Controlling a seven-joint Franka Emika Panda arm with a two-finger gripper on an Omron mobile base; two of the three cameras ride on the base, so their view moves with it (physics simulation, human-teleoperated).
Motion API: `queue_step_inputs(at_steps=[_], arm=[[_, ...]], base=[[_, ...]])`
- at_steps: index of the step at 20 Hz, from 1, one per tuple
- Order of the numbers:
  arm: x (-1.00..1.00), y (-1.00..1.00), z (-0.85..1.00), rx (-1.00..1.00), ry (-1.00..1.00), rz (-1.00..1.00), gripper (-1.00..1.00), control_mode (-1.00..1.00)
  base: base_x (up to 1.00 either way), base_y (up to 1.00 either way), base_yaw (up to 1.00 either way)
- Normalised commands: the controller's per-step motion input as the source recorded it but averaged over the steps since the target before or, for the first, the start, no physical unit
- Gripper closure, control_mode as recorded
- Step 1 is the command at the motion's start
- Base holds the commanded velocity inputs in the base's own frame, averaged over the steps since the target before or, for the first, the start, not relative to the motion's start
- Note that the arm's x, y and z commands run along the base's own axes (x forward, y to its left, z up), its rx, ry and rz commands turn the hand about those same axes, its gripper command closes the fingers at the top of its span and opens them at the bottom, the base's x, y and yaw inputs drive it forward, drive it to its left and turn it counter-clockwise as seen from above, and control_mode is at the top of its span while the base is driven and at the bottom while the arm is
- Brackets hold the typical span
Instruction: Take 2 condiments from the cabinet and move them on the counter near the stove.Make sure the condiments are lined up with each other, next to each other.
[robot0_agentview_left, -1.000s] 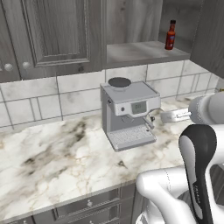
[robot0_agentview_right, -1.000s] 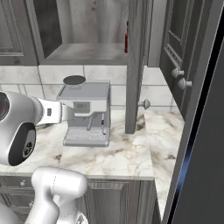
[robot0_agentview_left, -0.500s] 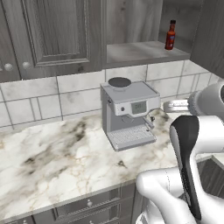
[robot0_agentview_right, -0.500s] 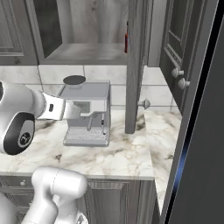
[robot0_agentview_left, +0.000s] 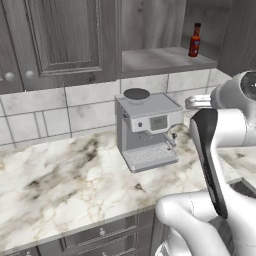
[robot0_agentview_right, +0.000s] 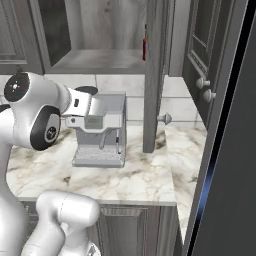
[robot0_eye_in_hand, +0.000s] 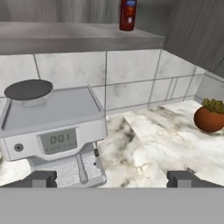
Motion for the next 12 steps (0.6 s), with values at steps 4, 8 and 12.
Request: queue_step_inputs(at_steps=[4,8,12], arm=[[0.32,-0.23,0.55,0.0,0.0,-0.1,-1.0,-1.0],[0.41,-0.25,0.42,0.0,0.0,-0.08,-1.0,-1.0],[0.4,-0.17,0.39,0.0,0.0,-0.07,-1.0,-1.0]], base=[[0.0,0.0,0.0],[0.0,0.0,0.0],[0.0,0.0,0.0]])
